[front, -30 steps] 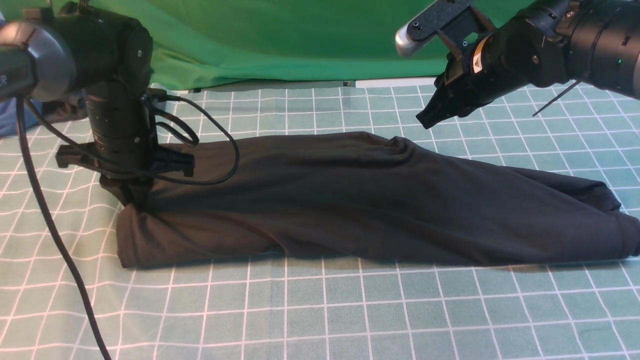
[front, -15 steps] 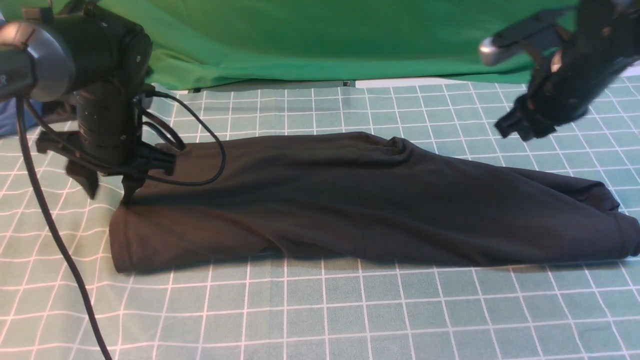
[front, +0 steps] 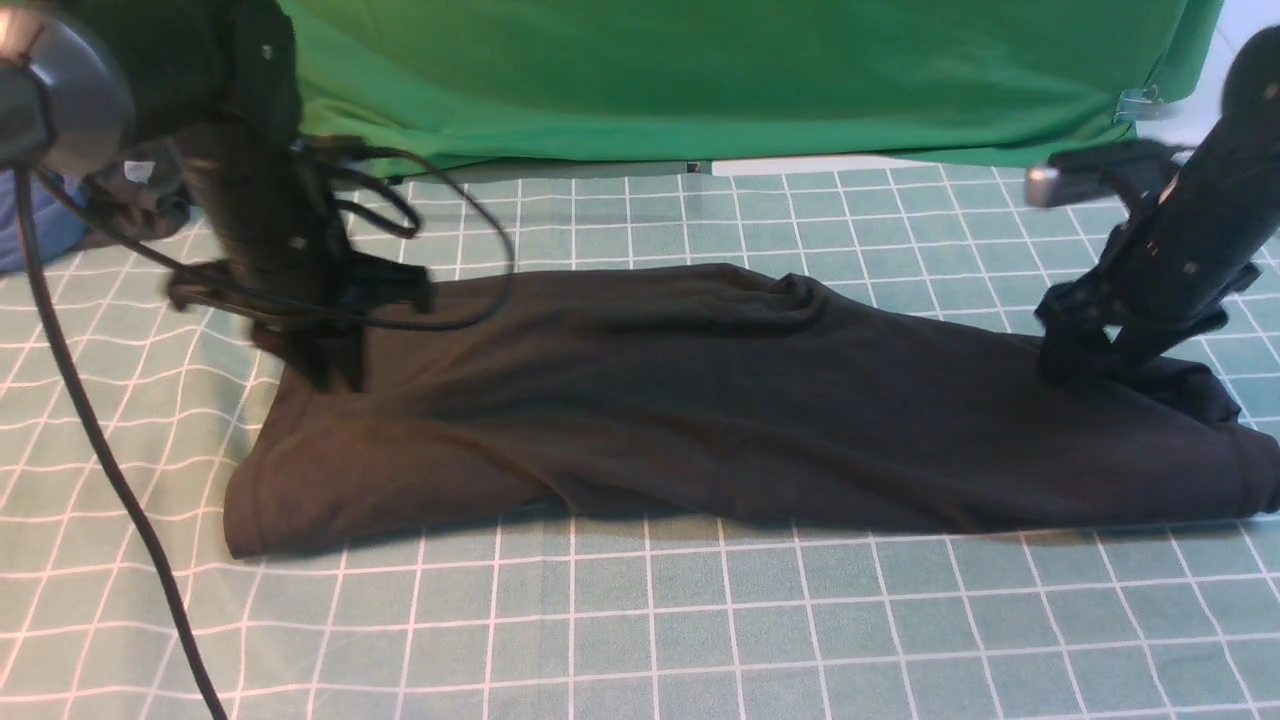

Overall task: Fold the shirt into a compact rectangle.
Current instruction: 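Fold the black garment in half by bringing its near edge over to the far edge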

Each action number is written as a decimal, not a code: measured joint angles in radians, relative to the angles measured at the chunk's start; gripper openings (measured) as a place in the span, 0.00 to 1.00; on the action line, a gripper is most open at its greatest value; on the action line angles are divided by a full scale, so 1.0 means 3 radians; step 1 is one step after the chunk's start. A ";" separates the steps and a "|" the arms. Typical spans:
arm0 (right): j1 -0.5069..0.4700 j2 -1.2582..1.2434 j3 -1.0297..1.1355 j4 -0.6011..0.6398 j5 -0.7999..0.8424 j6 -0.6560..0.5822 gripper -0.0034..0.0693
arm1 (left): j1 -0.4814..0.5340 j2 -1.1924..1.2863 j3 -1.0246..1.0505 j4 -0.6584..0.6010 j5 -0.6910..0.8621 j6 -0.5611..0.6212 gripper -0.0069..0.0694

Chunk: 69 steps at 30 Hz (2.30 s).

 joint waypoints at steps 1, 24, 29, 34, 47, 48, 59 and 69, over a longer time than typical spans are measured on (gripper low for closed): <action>0.0003 0.0036 0.0000 0.0003 -0.0032 -0.0008 0.77 | -0.0061 0.0000 0.0074 -0.0033 -0.0087 0.0024 0.13; 0.0003 0.0092 0.0000 0.0022 -0.0111 -0.0266 0.25 | -0.0558 -0.0007 0.0781 0.0145 -0.0817 0.0014 0.10; 0.0003 0.0083 0.0000 0.0018 -0.0149 -0.0321 0.10 | -0.0561 -0.0007 0.0781 0.0316 -0.0782 -0.0120 0.10; 0.0003 -0.0083 0.0000 -0.0024 -0.0226 -0.0323 0.08 | -0.0561 -0.0007 0.0781 0.0325 -0.0779 -0.0123 0.10; 0.0003 -0.0128 0.0000 -0.0140 -0.0257 -0.0209 0.21 | -0.0565 -0.0007 0.0781 0.0336 -0.0763 -0.0106 0.10; 0.0003 -0.0123 0.0000 -0.0140 -0.0252 -0.0209 0.24 | -0.0565 -0.0007 0.0781 0.0336 -0.0761 -0.0106 0.10; 0.0080 0.0172 0.0000 -0.0141 -0.0202 -0.0249 0.44 | -0.0565 -0.0007 0.0781 0.0339 -0.0759 -0.0085 0.10; 0.0102 0.0102 -0.0004 -0.0141 -0.0172 -0.0252 0.08 | -0.0565 -0.0007 0.0781 0.0339 -0.0759 -0.0043 0.10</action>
